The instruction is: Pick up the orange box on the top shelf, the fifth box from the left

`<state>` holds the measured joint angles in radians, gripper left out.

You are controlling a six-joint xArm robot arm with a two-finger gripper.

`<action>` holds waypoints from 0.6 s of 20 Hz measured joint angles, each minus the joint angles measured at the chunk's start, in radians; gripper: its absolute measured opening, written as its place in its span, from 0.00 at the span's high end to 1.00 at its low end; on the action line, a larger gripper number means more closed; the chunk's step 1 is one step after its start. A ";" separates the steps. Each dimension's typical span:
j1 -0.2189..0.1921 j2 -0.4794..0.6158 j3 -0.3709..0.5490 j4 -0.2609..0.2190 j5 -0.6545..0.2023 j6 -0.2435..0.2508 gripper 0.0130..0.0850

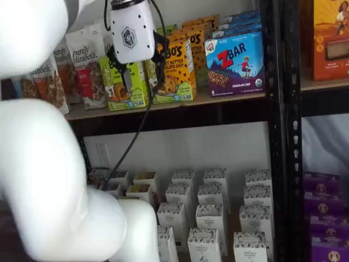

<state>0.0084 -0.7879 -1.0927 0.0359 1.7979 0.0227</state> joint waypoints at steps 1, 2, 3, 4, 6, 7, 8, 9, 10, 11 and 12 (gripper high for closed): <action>-0.002 0.015 0.000 0.000 -0.016 -0.002 0.00; -0.006 0.033 -0.002 0.001 -0.032 -0.005 0.00; -0.008 0.052 -0.006 -0.004 -0.054 -0.009 0.00; -0.011 0.064 -0.007 -0.007 -0.074 -0.012 0.00; -0.026 0.072 0.002 -0.002 -0.140 -0.027 0.00; -0.029 0.073 0.007 -0.005 -0.174 -0.031 0.00; -0.037 0.077 0.009 -0.005 -0.211 -0.039 0.00; -0.046 0.087 0.004 -0.001 -0.234 -0.047 0.00; -0.053 0.097 -0.002 0.004 -0.252 -0.055 0.00; -0.061 0.107 -0.010 0.012 -0.273 -0.063 0.00; -0.065 0.117 -0.018 0.017 -0.287 -0.068 0.00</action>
<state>-0.0566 -0.6714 -1.1112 0.0528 1.5107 -0.0451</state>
